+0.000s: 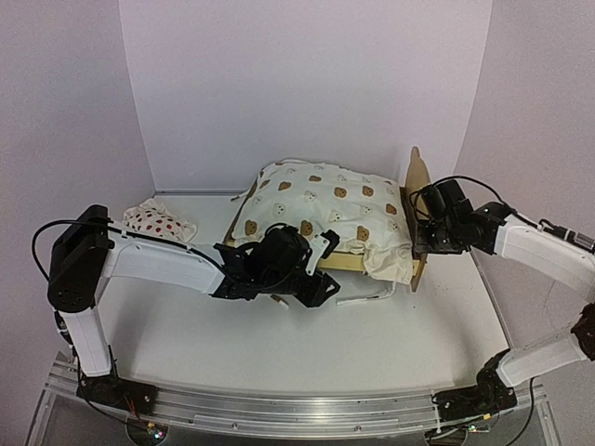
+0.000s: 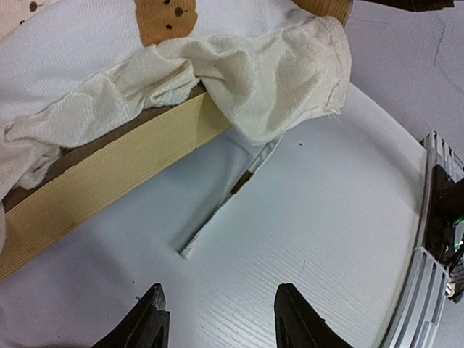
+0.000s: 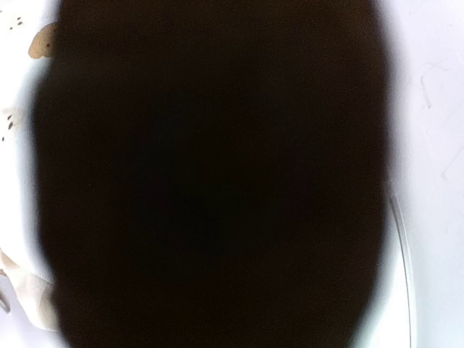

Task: Set up the pet bed

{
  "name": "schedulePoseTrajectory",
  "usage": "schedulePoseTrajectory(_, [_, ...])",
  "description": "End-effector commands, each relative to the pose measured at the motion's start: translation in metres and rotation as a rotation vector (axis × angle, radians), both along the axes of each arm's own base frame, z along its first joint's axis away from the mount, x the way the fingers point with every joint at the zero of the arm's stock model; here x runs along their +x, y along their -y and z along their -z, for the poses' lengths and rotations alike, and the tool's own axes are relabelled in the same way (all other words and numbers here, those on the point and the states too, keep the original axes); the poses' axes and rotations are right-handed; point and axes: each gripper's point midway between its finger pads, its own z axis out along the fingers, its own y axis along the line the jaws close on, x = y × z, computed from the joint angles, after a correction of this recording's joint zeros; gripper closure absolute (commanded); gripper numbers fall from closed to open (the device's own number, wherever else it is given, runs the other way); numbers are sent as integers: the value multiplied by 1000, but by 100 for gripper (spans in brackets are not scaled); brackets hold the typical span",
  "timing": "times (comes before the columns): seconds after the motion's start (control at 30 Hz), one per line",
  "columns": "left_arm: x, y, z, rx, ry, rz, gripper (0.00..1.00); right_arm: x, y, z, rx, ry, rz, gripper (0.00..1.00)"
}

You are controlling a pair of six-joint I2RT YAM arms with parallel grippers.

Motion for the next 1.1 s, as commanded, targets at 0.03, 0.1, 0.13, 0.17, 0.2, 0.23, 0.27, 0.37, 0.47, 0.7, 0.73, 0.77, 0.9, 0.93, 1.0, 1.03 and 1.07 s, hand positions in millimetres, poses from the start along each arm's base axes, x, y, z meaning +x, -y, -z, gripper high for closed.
schedulePoseTrajectory(0.03, [7, 25, -20, -212, 56, 0, 48, 8, -19, -69, 37, 145, -31, 100])
schedulePoseTrajectory(0.1, [11, 30, -10, -228, 65, -9, 46, 6, -20, -74, 29, 151, -34, 100])
schedulePoseTrajectory(0.13, [13, 33, -4, -231, 68, -14, 46, 6, -22, -77, 26, 154, -39, 100])
schedulePoseTrajectory(0.17, [15, 35, 1, -235, 69, -18, 45, 5, -24, -80, 22, 157, -44, 100])
schedulePoseTrajectory(0.2, [16, 37, 6, -243, 72, -18, 45, 4, -25, -82, 18, 159, -49, 100])
schedulePoseTrajectory(0.23, [16, 40, 10, -252, 75, -16, 45, 4, -27, -84, 13, 162, -51, 100])
schedulePoseTrajectory(0.27, [17, 42, 16, -256, 74, -16, 45, 3, -28, -87, 10, 164, -55, 100])
schedulePoseTrajectory(0.37, [19, 45, 23, -285, 84, -17, 45, 2, -30, -91, 2, 163, -61, 100])
schedulePoseTrajectory(0.47, [24, 51, 26, -314, 114, -22, 43, 0, -30, -90, 2, 162, -60, 100])
schedulePoseTrajectory(0.7, [40, 70, 25, -346, 196, -53, 41, -5, -29, -96, 18, 178, -55, 100])
schedulePoseTrajectory(0.73, [43, 71, 27, -347, 202, -69, 40, -5, -29, -97, 21, 180, -55, 100])
schedulePoseTrajectory(0.77, [46, 73, 29, -350, 208, -78, 40, -5, -30, -98, 23, 181, -55, 100])
schedulePoseTrajectory(0.9, [50, 79, 28, -392, 251, -88, 40, -7, -30, -99, 25, 183, -52, 100])
schedulePoseTrajectory(0.93, [51, 82, 29, -395, 263, -91, 40, -8, -30, -99, 26, 183, -53, 100])
schedulePoseTrajectory(1.0, [55, 87, 29, -391, 278, -110, 40, -9, -29, -99, 29, 186, -52, 100])
schedulePoseTrajectory(1.03, [58, 89, 31, -385, 285, -125, 40, -10, -29, -100, 31, 187, -52, 100])
schedulePoseTrajectory(1.07, [60, 89, 32, -386, 292, -137, 40, -11, -29, -100, 33, 189, -53, 100])
